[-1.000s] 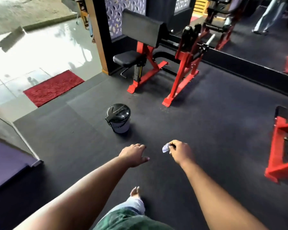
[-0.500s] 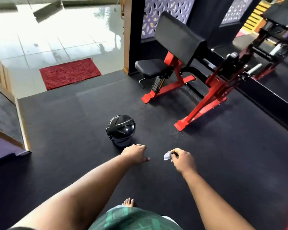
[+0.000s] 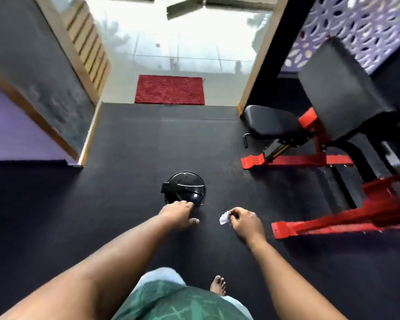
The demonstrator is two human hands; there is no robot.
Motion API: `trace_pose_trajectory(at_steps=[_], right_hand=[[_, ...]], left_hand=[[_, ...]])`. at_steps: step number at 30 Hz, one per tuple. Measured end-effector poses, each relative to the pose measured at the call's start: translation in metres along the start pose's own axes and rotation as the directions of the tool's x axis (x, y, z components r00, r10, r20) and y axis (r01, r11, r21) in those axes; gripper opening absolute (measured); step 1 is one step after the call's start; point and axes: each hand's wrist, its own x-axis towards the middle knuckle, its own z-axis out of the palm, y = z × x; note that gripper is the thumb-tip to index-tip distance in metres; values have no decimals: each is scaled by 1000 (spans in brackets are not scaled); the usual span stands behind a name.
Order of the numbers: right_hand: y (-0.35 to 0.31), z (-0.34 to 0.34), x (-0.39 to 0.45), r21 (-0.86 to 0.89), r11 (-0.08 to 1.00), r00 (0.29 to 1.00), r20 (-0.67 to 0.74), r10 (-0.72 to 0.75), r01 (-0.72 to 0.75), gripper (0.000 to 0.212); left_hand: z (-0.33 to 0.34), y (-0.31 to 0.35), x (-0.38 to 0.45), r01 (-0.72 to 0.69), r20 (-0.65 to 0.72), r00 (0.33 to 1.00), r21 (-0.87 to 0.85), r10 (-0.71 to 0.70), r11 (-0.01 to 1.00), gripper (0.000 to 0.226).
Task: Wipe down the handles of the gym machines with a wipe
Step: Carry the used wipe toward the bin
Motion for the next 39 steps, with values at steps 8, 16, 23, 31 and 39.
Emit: trace_pose_trajectory(at_steps=[8, 16, 23, 31, 39], right_hand=[[-12, -31, 113, -68, 979, 974, 137, -181, 192, 16], [-45, -30, 192, -126, 937, 933, 201, -298, 326, 17], [-77, -18, 252, -153, 874, 855, 337, -394, 462, 17], [-112, 10, 334, -81, 725, 649, 521, -554, 684, 14], [-113, 21, 413, -126, 586, 504, 672, -542, 800, 17]], left_hand=[[-23, 24, 51, 137, -23, 990, -118, -140, 984, 70], [-46, -12, 96, 252, -23, 962, -314, -273, 915, 65], [-29, -24, 109, 404, 84, 904, -485, -419, 775, 66], [-12, -14, 145, 619, 266, 742, -624, -616, 477, 65], [-18, 23, 202, 677, 382, 681, -654, -625, 338, 69]])
